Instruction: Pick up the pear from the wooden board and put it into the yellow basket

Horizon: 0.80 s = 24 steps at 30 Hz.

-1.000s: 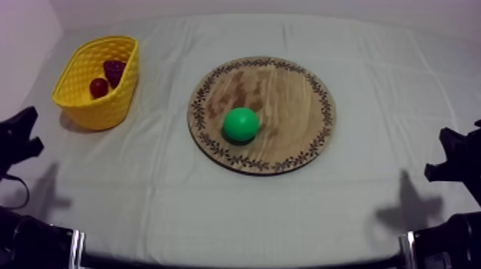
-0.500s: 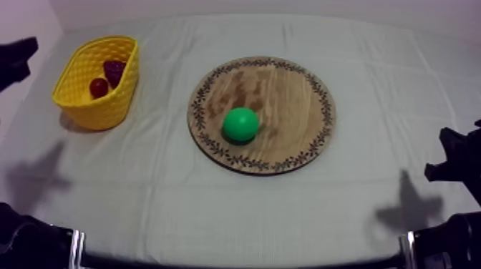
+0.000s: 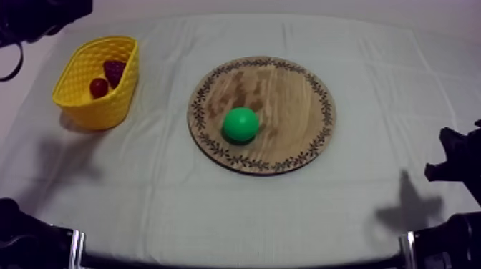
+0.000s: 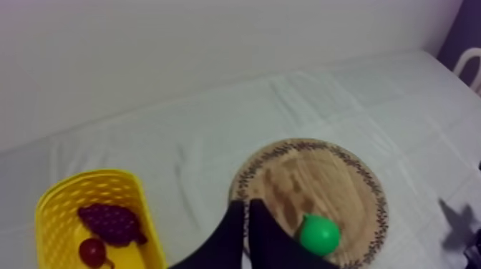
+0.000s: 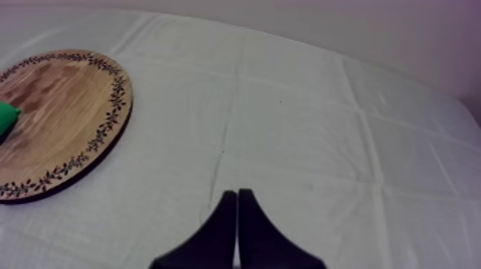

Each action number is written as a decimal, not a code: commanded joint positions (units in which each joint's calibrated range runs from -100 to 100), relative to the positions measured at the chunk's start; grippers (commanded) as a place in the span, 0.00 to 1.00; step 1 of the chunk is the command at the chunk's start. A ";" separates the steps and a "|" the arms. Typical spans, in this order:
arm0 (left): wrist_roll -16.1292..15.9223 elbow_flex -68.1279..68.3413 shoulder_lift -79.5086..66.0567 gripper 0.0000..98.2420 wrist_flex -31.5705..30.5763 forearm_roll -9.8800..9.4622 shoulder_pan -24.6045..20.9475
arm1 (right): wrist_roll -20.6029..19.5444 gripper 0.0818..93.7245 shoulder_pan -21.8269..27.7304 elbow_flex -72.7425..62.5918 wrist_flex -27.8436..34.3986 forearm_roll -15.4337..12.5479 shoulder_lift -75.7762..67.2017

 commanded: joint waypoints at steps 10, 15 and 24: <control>0.47 -8.56 15.47 0.00 1.73 -0.12 5.73 | 0.01 0.00 0.01 0.05 -0.01 0.01 0.01; 0.45 -10.26 21.67 0.00 2.99 0.21 7.00 | 0.01 0.00 0.01 0.05 -0.01 0.01 0.01; 1.14 -14.95 33.19 0.00 8.28 1.61 9.08 | 0.01 0.00 0.01 0.05 -0.01 0.01 0.01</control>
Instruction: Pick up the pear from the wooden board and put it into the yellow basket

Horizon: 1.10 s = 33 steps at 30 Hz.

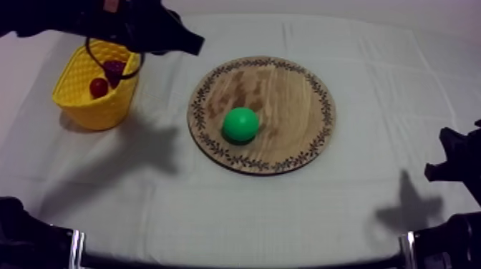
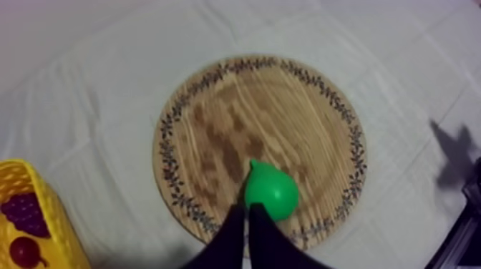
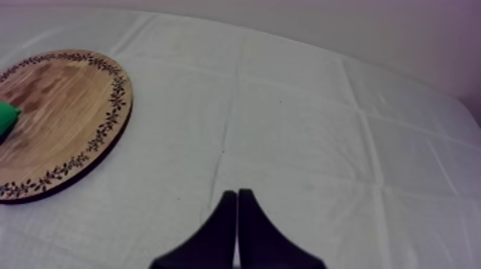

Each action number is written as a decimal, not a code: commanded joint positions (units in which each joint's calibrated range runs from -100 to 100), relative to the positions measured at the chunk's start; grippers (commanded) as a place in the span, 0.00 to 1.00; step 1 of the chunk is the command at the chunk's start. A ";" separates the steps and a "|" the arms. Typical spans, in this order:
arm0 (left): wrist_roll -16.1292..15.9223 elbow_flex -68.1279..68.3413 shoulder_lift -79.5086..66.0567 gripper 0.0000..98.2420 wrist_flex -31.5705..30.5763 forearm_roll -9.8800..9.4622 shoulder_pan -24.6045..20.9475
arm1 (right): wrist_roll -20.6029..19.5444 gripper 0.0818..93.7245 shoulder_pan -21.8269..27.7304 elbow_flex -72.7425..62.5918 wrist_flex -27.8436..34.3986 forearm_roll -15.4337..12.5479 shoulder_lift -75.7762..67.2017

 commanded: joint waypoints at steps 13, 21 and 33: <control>2.45 -9.70 16.74 0.00 9.38 1.59 2.93 | 0.01 0.00 0.01 0.05 0.02 0.01 0.01; 2.83 -12.00 19.65 0.16 9.97 2.15 2.93 | 0.01 0.00 0.01 0.05 0.02 0.01 0.01; 2.59 -12.52 20.68 0.93 13.71 3.18 2.51 | 0.01 0.00 0.01 0.05 0.02 0.01 0.01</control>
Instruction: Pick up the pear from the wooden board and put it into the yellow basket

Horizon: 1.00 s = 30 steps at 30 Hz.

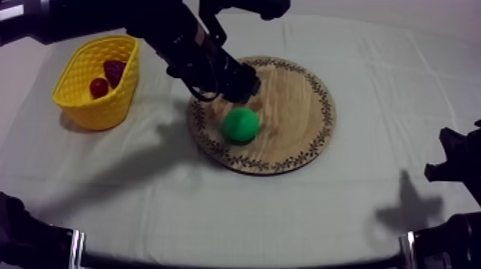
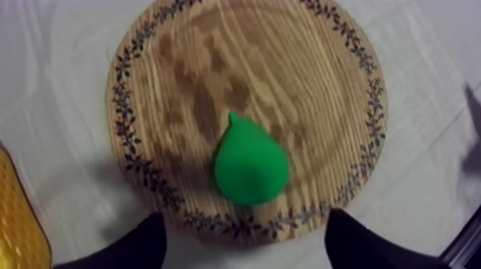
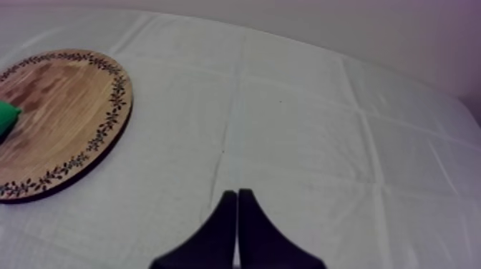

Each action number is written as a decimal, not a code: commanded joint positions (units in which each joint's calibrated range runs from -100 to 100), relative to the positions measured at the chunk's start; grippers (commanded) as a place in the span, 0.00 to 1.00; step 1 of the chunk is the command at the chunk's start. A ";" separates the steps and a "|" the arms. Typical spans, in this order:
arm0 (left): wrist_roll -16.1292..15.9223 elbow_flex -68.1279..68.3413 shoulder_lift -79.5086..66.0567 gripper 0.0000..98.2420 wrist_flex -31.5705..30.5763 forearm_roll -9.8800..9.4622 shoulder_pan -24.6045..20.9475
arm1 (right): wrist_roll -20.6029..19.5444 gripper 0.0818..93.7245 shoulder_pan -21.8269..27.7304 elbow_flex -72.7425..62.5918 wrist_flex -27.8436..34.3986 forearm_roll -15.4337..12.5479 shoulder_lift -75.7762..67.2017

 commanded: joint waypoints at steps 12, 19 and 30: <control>2.09 -3.86 5.40 0.98 3.71 2.34 -0.57 | 0.01 0.00 0.01 0.05 -0.02 0.01 0.01; 4.14 -8.80 12.72 0.98 6.45 3.54 -0.55 | 0.01 0.00 0.01 0.05 -0.02 0.01 0.01; 5.64 -17.59 24.47 0.98 11.76 3.92 -1.08 | 0.01 0.00 0.01 0.05 -0.02 0.01 0.01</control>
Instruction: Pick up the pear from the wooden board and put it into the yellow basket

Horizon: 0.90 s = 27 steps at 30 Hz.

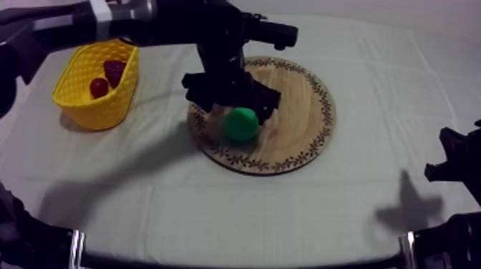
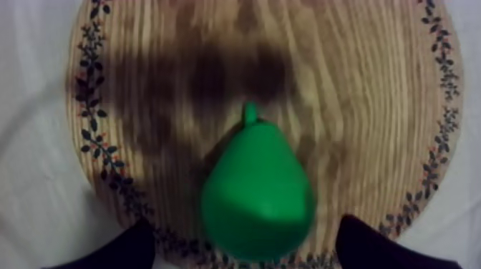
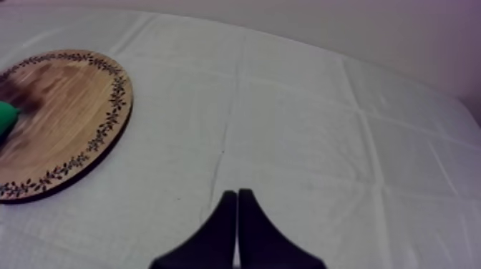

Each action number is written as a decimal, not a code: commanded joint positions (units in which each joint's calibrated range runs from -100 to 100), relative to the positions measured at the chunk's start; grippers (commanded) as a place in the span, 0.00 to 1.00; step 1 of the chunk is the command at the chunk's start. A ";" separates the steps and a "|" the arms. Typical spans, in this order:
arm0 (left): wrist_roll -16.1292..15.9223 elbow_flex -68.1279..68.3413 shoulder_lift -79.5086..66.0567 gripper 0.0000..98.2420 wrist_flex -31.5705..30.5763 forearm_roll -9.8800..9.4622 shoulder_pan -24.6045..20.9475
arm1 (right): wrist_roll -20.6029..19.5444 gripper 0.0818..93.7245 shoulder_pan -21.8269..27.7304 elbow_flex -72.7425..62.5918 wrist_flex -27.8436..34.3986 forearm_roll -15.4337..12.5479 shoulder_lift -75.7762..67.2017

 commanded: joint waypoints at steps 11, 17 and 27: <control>-0.86 -8.58 8.84 0.96 3.80 1.66 -0.92 | 0.01 0.00 0.01 0.05 0.06 0.01 0.01; -0.87 -9.61 11.17 0.94 4.90 2.22 -0.90 | 0.01 0.00 0.01 0.05 0.06 0.01 0.01; -1.38 -11.70 13.79 0.86 5.21 3.23 -1.31 | 0.01 0.00 0.01 0.05 0.06 0.01 0.01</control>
